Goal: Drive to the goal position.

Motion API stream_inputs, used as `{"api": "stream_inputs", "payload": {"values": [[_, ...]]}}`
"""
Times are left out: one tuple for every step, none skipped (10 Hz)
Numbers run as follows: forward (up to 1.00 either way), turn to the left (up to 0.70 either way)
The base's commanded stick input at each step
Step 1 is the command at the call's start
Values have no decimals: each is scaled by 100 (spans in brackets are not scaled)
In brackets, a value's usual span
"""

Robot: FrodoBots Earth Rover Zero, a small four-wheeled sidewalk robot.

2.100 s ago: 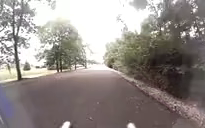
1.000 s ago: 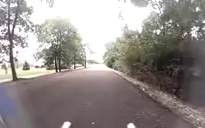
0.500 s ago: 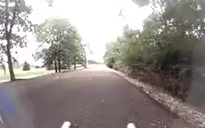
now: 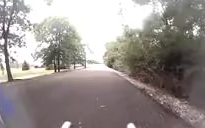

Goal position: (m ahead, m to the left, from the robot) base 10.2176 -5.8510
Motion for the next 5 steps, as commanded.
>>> {"api": "stream_inputs", "payload": {"values": [[60, 0], [60, 0], [60, 0], [60, 0], [60, 0]]}}
